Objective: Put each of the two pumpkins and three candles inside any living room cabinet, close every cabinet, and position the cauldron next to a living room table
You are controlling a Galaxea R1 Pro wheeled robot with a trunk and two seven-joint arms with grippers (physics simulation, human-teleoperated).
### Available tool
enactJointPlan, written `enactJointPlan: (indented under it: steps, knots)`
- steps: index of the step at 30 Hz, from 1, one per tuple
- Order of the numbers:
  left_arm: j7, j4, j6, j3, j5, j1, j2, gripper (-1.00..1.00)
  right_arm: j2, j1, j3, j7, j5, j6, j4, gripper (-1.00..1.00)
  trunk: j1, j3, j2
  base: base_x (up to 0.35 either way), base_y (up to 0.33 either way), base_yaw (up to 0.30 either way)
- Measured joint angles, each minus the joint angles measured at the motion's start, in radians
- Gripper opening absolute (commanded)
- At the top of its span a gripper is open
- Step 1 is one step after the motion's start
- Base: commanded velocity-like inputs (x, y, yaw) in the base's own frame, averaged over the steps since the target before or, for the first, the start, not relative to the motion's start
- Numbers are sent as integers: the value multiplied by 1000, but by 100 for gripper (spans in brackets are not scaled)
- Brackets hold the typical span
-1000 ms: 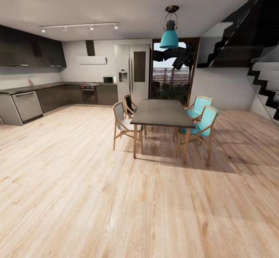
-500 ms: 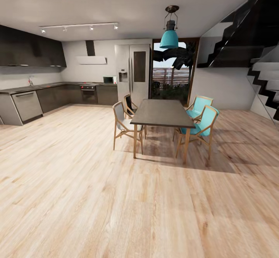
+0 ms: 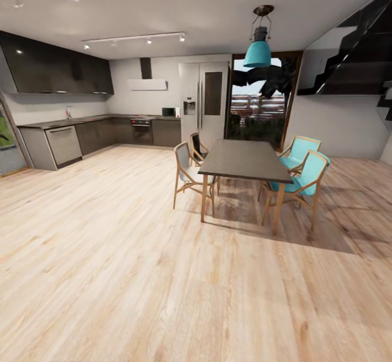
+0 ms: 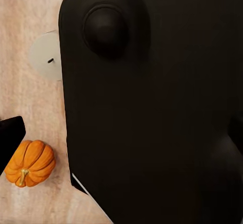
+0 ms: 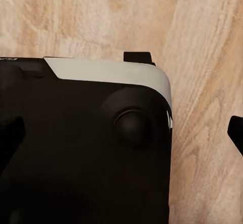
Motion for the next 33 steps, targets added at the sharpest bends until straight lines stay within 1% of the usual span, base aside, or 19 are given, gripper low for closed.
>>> enactJointPlan:
  steps: [4,11,13,28,33]
  knots:
    - [0,0,0,-1,-1,0,-1,100,0,0,0,0,0,0,0,100,0,0,0,19,-46,24]
    - [0,-2,0,-3,-2,0,-1,100,1,0,0,0,1,0,0,100,0,0,0,150,-262,2]
    - [0,-2,0,-3,-2,0,0,100,1,0,0,0,1,-1,0,100,0,0,0,47,-78,100]
    - [0,-2,-1,-3,-2,0,0,100,-1,-1,0,-2,1,-1,0,100,0,0,0,3,-9,273]
    - [2,-2,-7,-4,-4,0,-3,100,-1,-1,0,-2,1,-1,0,100,0,0,0,0,-208,286]
